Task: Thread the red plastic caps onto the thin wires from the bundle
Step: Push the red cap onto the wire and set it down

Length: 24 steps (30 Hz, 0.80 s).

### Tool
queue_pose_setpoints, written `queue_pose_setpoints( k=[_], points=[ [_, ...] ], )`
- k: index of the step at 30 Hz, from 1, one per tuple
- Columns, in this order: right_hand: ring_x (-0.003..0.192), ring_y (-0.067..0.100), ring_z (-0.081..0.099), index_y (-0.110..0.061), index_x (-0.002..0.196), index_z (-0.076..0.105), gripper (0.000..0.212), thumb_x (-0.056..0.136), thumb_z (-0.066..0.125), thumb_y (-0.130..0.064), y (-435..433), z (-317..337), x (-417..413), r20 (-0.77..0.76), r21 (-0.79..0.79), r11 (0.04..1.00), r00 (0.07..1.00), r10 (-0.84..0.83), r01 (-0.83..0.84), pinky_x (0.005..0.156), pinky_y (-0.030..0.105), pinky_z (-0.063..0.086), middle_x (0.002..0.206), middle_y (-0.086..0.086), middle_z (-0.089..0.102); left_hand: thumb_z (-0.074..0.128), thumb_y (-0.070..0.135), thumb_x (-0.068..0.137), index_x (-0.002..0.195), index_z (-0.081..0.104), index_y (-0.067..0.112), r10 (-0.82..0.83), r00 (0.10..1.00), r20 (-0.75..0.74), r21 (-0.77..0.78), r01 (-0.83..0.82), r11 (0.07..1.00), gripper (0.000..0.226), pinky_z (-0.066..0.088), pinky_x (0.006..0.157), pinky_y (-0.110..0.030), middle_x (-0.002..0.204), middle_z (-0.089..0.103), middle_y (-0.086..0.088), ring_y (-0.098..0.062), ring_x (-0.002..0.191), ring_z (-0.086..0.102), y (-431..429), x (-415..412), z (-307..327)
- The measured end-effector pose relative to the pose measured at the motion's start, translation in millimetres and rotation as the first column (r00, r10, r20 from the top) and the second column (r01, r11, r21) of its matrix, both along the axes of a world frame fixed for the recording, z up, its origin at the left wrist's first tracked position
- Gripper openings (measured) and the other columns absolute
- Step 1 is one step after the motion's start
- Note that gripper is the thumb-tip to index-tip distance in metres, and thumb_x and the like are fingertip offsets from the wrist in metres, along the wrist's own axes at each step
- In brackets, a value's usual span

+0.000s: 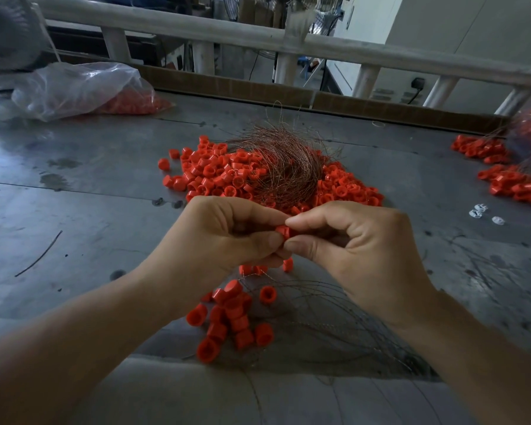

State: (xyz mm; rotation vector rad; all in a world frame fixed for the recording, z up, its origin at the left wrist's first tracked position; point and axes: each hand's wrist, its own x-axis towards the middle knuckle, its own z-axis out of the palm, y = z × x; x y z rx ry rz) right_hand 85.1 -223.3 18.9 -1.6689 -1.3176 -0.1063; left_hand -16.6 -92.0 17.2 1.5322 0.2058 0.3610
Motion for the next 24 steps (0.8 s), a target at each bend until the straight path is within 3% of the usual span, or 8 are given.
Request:
queue_pose_setpoints(
  k=[5, 10, 15, 18, 20, 24],
  points=[
    [0.074, 0.002, 0.065, -0.011, 0.082, 0.072, 0.019, 0.065, 0.072, -0.019, -0.5, 1.5, -0.4, 0.007, 0.002, 1.0, 1.0, -0.001, 0.001, 0.064, 0.013, 0.052, 0.076, -0.013, 0.064, 0.063, 0.01, 0.056, 0.077, 0.073, 0.011, -0.046, 0.999, -0.022, -0.089, 0.044, 0.995, 0.023, 0.052, 0.052, -0.017, 0.065, 0.07, -0.013, -0.016, 0.056, 0.068, -1.2, -3.0, 1.7],
    [0.073, 0.003, 0.065, -0.008, 0.078, 0.071, 0.019, 0.065, 0.071, -0.021, -0.5, 2.1, -2.4, -0.003, 0.019, 1.0, 1.0, 0.014, -0.014, 0.061, 0.013, 0.052, 0.075, -0.013, 0.064, 0.066, 0.016, 0.052, 0.075, 0.075, 0.012, -0.084, 0.996, -0.036, -0.136, 0.078, 0.988, 0.025, 0.053, 0.052, -0.019, 0.065, 0.07, -0.011, -0.015, 0.057, 0.068, -1.1, -2.5, 3.2],
    [0.068, 0.005, 0.064, -0.017, 0.078, 0.068, 0.018, 0.063, 0.073, -0.025, -3.4, 5.4, 0.9, -0.078, 0.0, 0.998, 0.995, 0.059, -0.059, 0.06, 0.015, 0.052, 0.072, -0.013, 0.065, 0.067, 0.019, 0.051, 0.076, 0.075, 0.012, -0.157, 0.987, -0.032, -0.167, 0.15, 0.974, 0.027, 0.055, 0.054, -0.02, 0.065, 0.07, -0.011, -0.016, 0.059, 0.069, 1.1, -4.5, 3.6],
    [0.07, 0.007, 0.062, -0.032, 0.094, 0.063, 0.032, 0.063, 0.072, -0.031, -2.6, 7.7, 3.1, -0.103, -0.067, 0.988, 0.986, 0.13, -0.137, 0.063, 0.015, 0.05, 0.074, -0.008, 0.063, 0.071, 0.012, 0.057, 0.078, 0.074, 0.011, -0.207, 0.977, -0.05, -0.175, 0.196, 0.965, 0.021, 0.054, 0.052, -0.02, 0.064, 0.069, -0.012, -0.017, 0.058, 0.068, 5.6, -6.9, 4.1],
    [0.074, 0.008, 0.059, -0.032, 0.104, 0.06, 0.04, 0.065, 0.071, -0.029, -2.8, 9.1, 5.8, -0.082, -0.156, 0.968, 0.98, 0.184, -0.195, 0.066, 0.014, 0.046, 0.078, -0.006, 0.06, 0.077, 0.01, 0.061, 0.084, 0.071, 0.01, -0.256, 0.964, -0.076, -0.177, 0.24, 0.954, 0.024, 0.053, 0.051, -0.021, 0.066, 0.069, -0.014, -0.019, 0.059, 0.068, 8.1, -7.3, 3.8],
    [0.075, 0.001, 0.054, -0.02, 0.091, 0.069, 0.021, 0.071, 0.067, -0.025, -4.5, 11.8, 5.5, -0.081, -0.282, 0.917, 0.959, 0.271, -0.283, 0.069, 0.01, 0.041, 0.079, -0.007, 0.057, 0.075, 0.018, 0.061, 0.098, 0.065, 0.011, -0.33, 0.94, -0.085, -0.201, 0.308, 0.93, 0.04, 0.054, 0.054, -0.023, 0.07, 0.069, -0.015, -0.022, 0.063, 0.069, 9.9, -7.1, 2.5]
  ],
)
